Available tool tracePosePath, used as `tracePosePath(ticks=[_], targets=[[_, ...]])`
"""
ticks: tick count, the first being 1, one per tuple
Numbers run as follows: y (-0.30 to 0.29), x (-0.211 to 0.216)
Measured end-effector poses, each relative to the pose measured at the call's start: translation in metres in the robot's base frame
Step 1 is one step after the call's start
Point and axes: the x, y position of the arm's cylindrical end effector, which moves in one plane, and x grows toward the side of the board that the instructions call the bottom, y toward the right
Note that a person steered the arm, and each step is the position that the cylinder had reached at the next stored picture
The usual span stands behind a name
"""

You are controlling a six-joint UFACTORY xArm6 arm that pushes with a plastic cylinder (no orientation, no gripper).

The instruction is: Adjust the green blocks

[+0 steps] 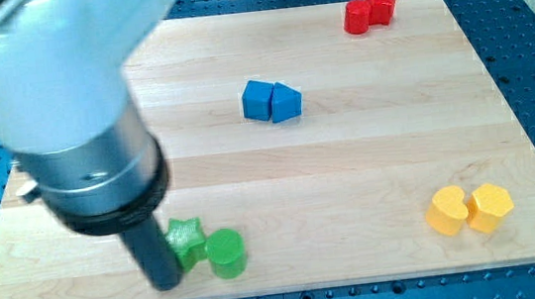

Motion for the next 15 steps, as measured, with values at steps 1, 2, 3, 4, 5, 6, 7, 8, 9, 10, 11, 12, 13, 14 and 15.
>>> tracePosePath(ticks=[1,2,3,4,5,6,7,8,9,10,11,12,13,14,15], targets=[[0.024,0.008],[0.04,0.008],[0.069,0.007],[0.034,0.015],[-0.047,0.004],[-0.03,-0.024],[-0.008,-0.029],[0.002,-0.019],[0.006,0.008],[0.014,0.015],[0.067,0.014],[0.107,0.015],[0.129,0.013],[0.121,-0.01],[0.081,-0.017]])
